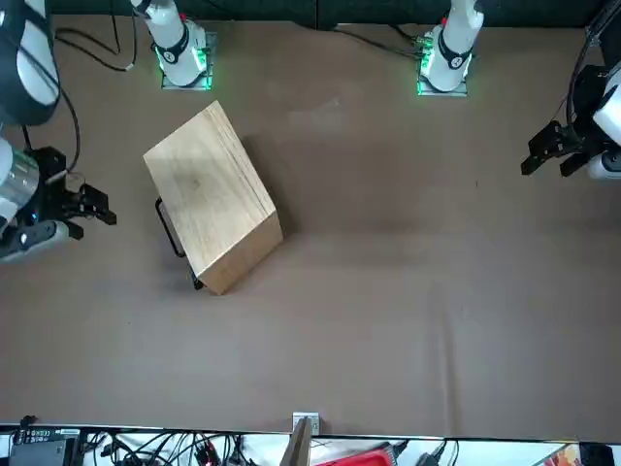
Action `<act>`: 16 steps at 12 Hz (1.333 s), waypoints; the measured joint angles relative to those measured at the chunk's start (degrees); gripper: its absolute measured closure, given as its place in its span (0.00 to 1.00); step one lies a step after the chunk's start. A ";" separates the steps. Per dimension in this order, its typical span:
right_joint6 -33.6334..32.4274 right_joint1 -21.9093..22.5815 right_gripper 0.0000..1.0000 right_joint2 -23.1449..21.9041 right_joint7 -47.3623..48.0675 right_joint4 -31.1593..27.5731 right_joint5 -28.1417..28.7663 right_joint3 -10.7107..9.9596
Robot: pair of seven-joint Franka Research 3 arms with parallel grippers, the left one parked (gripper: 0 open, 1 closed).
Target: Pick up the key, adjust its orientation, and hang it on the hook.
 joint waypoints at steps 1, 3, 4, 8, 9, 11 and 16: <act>-0.88 0.34 0.00 -1.09 3.85 0.00 -0.52 0.12; -2.88 0.62 0.00 -3.25 9.77 -0.01 -0.93 0.14; -3.75 0.57 0.00 -4.30 12.01 -0.02 -0.97 0.11; -7.23 0.56 0.00 -7.47 18.50 -0.14 -1.02 0.05; -7.64 0.56 0.00 -7.95 18.88 -0.19 -1.02 0.05; -7.79 0.60 0.00 -8.93 19.18 -0.22 -1.02 0.09; -9.81 0.55 0.00 -11.14 19.07 -0.24 -1.07 -0.02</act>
